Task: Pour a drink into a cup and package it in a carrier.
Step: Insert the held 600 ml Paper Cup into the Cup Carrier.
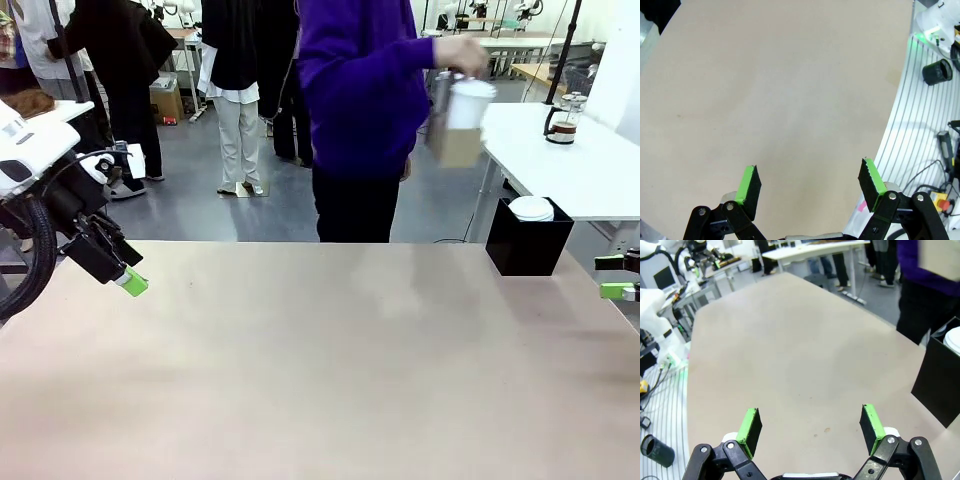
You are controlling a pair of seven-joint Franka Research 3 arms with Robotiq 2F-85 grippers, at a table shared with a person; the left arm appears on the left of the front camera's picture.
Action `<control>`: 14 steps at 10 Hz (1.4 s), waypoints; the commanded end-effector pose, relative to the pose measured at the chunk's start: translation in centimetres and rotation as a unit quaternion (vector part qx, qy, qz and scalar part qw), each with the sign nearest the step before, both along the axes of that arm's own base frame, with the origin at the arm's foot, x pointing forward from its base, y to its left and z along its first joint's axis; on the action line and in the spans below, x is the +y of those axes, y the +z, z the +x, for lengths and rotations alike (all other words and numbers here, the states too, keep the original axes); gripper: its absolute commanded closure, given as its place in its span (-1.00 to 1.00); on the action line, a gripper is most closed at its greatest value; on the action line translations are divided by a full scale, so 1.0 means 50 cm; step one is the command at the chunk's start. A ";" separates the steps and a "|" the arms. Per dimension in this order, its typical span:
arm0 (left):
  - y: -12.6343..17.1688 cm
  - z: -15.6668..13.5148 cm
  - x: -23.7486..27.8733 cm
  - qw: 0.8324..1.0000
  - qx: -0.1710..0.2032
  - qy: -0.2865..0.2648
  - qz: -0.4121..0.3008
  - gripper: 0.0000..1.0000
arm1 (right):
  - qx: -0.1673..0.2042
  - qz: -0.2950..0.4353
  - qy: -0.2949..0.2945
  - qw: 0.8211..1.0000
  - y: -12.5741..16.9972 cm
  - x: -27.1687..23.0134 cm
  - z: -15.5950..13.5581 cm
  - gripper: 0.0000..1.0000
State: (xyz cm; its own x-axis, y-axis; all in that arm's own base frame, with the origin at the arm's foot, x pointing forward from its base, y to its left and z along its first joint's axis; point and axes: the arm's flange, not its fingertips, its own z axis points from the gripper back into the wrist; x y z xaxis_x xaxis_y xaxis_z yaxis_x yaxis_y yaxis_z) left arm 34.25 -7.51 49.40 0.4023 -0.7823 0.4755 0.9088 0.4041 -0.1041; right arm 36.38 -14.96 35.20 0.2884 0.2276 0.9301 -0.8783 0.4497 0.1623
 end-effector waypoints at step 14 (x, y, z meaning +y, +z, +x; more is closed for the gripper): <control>-0.001 0.000 0.003 1.000 -0.002 -0.008 -0.008 -0.94 | -0.001 0.005 0.003 1.000 0.003 -0.004 0.003 -1.00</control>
